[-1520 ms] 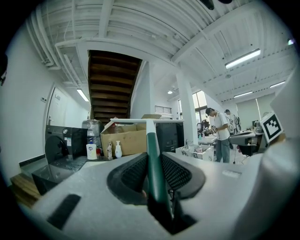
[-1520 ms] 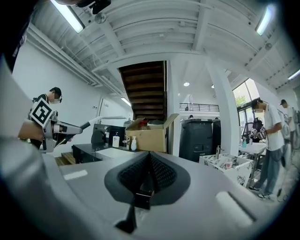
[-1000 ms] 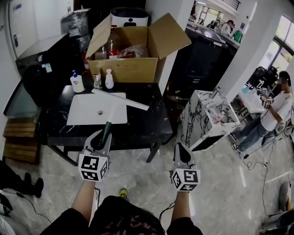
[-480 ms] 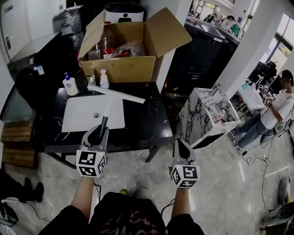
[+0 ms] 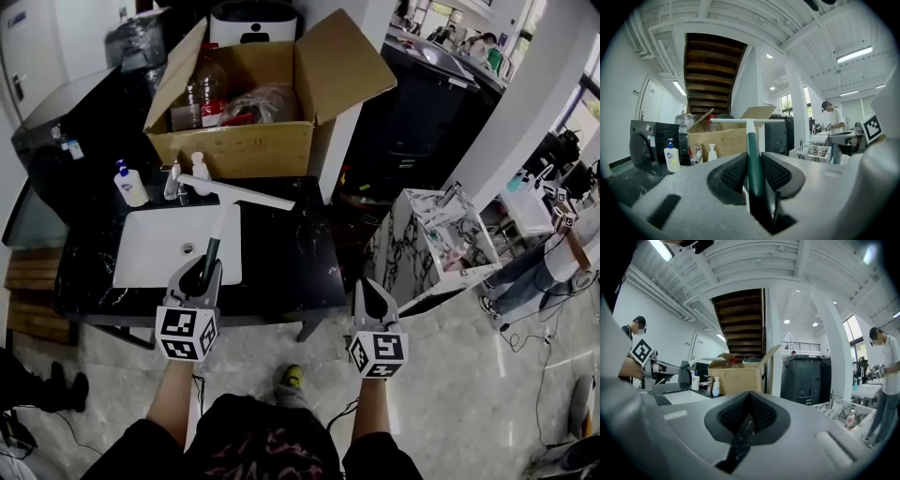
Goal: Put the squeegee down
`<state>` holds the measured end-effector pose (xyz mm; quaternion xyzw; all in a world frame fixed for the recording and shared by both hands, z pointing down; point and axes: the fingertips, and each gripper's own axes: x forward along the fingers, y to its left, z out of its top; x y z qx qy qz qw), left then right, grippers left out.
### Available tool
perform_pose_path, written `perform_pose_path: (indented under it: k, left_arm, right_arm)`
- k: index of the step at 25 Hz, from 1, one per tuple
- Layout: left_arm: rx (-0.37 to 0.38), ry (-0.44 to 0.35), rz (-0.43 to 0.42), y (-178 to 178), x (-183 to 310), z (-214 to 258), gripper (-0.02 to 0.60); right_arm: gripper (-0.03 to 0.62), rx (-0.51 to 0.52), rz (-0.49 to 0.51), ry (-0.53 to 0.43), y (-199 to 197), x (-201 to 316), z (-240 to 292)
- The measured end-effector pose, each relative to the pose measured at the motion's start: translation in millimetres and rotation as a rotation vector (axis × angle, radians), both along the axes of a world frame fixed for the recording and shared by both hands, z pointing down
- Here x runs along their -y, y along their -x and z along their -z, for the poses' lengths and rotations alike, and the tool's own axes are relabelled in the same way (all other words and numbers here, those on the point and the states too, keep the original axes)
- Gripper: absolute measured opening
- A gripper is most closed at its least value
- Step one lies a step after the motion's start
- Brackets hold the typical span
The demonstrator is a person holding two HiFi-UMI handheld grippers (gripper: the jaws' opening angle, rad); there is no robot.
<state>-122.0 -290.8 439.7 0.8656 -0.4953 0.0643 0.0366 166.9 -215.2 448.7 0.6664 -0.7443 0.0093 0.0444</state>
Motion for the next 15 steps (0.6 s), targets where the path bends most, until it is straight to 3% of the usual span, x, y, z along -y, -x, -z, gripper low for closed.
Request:
perform_pose_path:
  k: [15]
  left_arm:
    - [0.034, 0.033, 0.092, -78, 83, -5, 0.097]
  right_arm:
    - [0.008, 0.029, 0.122, 0.001, -70, 116, -6]
